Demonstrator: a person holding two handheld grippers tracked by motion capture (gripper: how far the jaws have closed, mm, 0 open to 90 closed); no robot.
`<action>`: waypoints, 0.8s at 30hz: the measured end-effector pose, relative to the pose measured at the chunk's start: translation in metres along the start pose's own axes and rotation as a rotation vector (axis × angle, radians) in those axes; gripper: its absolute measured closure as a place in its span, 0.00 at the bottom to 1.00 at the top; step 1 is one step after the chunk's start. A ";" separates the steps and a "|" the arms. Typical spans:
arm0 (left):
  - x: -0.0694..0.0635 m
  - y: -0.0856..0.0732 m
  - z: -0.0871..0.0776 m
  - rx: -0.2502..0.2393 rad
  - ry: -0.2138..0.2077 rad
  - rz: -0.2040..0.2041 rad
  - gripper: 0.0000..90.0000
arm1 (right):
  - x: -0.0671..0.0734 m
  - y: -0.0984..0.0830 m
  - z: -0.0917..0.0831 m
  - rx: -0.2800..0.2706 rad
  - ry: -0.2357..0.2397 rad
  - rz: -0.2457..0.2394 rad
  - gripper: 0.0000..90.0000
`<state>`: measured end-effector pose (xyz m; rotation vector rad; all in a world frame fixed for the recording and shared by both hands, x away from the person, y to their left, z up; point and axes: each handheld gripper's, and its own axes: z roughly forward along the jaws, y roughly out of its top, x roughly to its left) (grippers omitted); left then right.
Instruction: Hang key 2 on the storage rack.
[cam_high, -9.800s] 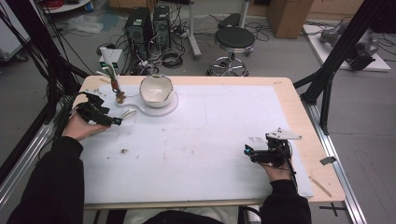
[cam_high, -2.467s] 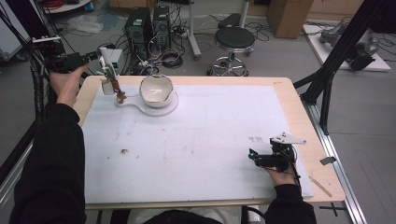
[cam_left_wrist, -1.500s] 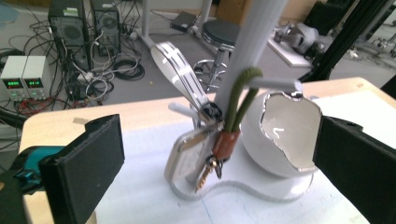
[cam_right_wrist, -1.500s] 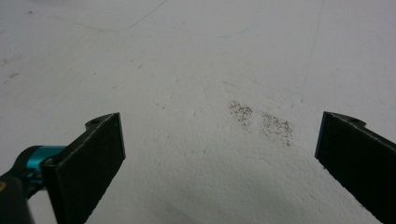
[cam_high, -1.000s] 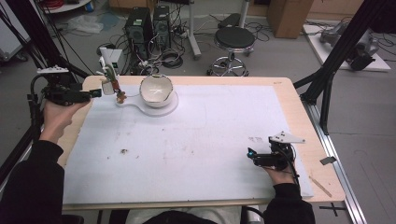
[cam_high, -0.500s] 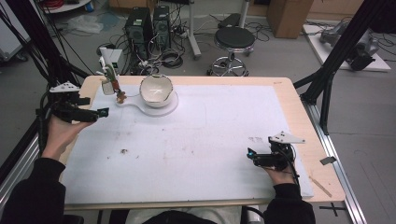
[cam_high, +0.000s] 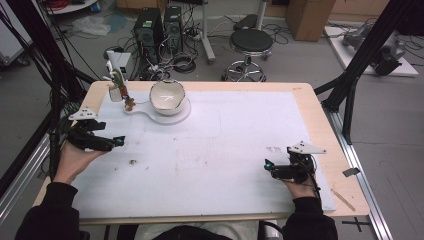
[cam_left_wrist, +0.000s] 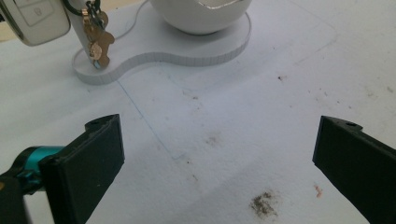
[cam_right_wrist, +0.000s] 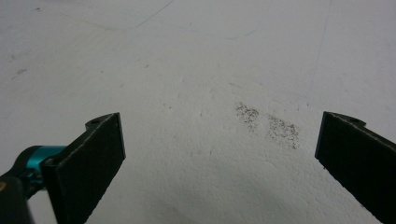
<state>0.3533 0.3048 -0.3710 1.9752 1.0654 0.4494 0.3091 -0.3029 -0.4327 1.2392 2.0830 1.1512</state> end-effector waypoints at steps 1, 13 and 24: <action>-0.002 -0.002 0.002 0.009 -0.007 0.002 0.03 | 0.000 0.000 0.000 0.002 0.001 0.004 0.01; -0.016 -0.021 0.004 0.032 -0.017 0.022 0.03 | 0.001 0.000 0.000 0.004 0.003 -0.002 0.01; -0.021 -0.047 0.003 0.104 -0.018 0.028 0.03 | 0.001 -0.001 0.000 0.007 0.008 -0.003 0.01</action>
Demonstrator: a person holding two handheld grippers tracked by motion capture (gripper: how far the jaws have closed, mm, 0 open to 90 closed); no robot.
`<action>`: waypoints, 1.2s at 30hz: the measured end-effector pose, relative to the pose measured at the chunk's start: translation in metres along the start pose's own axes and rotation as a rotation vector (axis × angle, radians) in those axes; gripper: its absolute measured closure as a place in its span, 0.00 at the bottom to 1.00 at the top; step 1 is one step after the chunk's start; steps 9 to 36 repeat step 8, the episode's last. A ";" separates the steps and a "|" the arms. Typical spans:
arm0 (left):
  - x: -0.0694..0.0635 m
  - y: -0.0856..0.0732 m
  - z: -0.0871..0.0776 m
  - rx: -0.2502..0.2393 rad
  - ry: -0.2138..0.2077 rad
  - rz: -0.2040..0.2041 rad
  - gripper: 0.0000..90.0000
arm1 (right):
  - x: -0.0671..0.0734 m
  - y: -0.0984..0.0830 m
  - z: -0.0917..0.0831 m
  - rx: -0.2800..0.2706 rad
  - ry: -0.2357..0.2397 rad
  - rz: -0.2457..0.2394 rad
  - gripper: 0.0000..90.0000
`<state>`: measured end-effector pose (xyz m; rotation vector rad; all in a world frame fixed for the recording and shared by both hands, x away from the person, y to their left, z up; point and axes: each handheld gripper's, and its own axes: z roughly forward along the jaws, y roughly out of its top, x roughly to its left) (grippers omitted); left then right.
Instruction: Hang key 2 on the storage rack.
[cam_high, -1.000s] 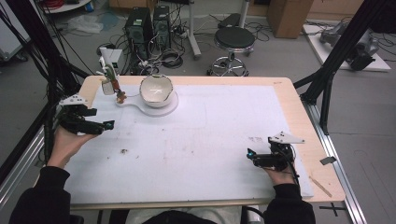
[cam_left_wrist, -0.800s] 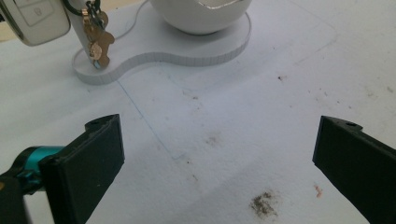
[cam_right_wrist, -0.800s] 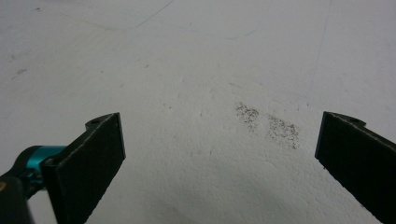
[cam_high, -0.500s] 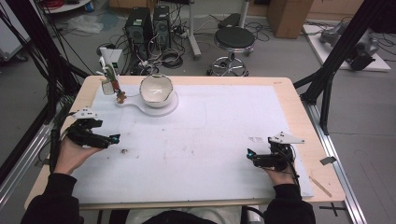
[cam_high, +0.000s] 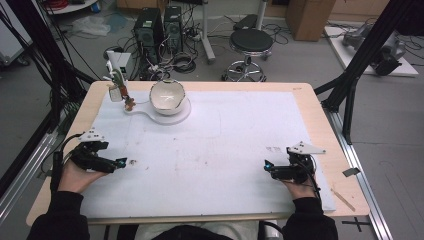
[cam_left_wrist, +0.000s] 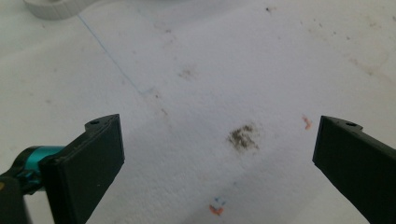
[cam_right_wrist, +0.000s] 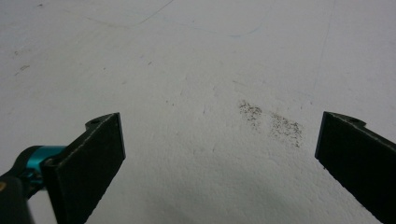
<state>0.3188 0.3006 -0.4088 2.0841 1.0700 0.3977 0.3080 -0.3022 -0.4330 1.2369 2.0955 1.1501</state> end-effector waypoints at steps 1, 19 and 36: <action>0.000 0.000 0.000 0.000 0.000 0.000 0.03 | 0.000 0.000 0.000 0.000 0.001 -0.002 0.01; -0.003 -0.013 -0.002 0.023 -0.001 -0.009 0.03 | 0.000 -0.001 0.000 0.000 -0.001 0.000 0.01; -0.003 -0.013 -0.002 0.023 -0.001 -0.009 0.03 | 0.000 -0.001 0.000 0.000 -0.001 0.000 0.01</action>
